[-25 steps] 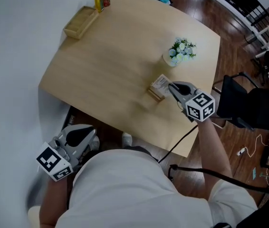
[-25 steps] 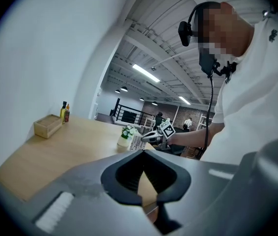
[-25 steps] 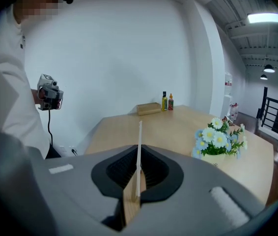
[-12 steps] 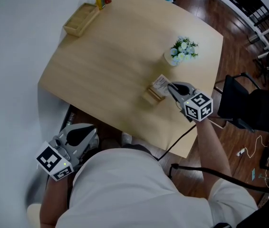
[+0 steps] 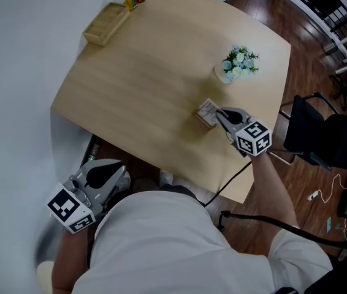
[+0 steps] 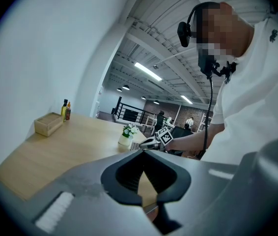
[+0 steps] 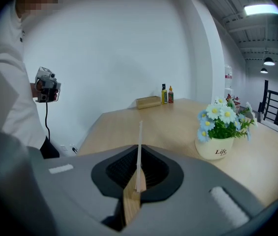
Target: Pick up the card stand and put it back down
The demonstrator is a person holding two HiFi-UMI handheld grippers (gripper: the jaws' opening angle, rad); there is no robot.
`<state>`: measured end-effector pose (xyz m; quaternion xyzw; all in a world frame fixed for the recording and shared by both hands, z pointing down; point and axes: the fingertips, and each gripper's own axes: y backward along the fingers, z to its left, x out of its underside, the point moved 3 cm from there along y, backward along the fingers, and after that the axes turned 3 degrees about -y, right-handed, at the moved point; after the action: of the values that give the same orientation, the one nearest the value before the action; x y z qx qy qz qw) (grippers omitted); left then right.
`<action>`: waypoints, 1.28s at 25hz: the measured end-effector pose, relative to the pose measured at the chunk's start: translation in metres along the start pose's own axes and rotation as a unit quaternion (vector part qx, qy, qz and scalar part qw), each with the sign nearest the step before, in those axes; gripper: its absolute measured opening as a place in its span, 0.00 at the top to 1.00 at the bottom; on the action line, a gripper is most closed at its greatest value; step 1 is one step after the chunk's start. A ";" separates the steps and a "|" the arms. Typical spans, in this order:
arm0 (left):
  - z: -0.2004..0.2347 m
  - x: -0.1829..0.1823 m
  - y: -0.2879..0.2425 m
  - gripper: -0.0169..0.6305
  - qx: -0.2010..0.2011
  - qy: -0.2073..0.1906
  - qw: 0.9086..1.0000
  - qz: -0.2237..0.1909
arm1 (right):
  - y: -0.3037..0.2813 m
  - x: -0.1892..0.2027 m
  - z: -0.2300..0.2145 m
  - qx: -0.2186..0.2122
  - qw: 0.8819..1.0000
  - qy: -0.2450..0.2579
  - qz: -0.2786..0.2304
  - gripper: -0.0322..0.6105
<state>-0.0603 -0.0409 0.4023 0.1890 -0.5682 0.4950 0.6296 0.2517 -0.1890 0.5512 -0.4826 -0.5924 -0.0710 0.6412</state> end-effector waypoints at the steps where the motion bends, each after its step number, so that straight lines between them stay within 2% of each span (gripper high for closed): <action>1: 0.000 0.000 0.000 0.97 0.000 0.000 1.000 0.000 | -0.001 0.002 0.000 -0.001 1.000 0.000 0.001 0.92; 13: 0.007 -0.003 0.010 0.97 0.003 0.001 1.000 -0.002 | -0.005 0.010 0.000 0.005 1.000 -0.003 -0.003 0.91; 17: 0.011 -0.002 0.017 0.97 0.011 0.001 1.000 -0.004 | -0.002 0.004 0.005 0.013 1.000 -0.003 -0.010 0.79; 21: 0.018 0.003 0.023 0.97 0.033 0.000 0.999 -0.004 | 0.011 -0.008 0.010 0.059 0.998 -0.005 -0.026 0.72; 26: 0.034 -0.004 0.037 0.97 0.081 -0.017 0.997 -0.009 | 0.055 -0.033 0.032 0.152 0.986 -0.016 -0.060 0.70; 32: 0.055 -0.009 0.064 0.97 0.141 -0.048 0.989 -0.010 | 0.092 -0.045 0.118 0.222 0.969 -0.043 -0.096 0.70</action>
<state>-0.1420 -0.0607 0.3894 0.3049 -0.5208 0.5542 0.5733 0.2184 -0.0792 0.4450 -0.2721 -0.6635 0.0219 0.6966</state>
